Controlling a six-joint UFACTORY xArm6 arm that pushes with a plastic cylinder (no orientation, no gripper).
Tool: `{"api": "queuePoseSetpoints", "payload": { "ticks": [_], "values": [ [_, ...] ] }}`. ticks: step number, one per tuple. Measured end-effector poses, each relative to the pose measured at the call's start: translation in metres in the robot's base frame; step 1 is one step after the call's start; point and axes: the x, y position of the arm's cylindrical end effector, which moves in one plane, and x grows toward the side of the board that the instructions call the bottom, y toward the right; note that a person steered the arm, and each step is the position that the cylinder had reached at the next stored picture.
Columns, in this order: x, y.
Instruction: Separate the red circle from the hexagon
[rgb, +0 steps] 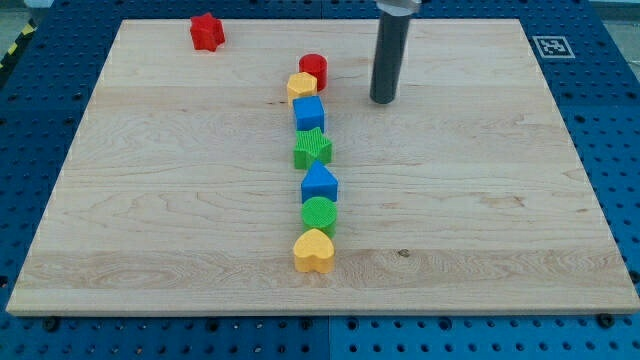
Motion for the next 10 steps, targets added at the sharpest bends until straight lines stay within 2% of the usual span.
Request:
{"api": "queuePoseSetpoints", "payload": {
  "ticks": [2,4,6,7,8,10],
  "values": [
    [-0.036,-0.026],
    [-0.029,-0.031],
    [-0.029,-0.106],
    [-0.034,-0.123],
    [-0.035,-0.125],
    [-0.039,-0.080]
  ]
}}
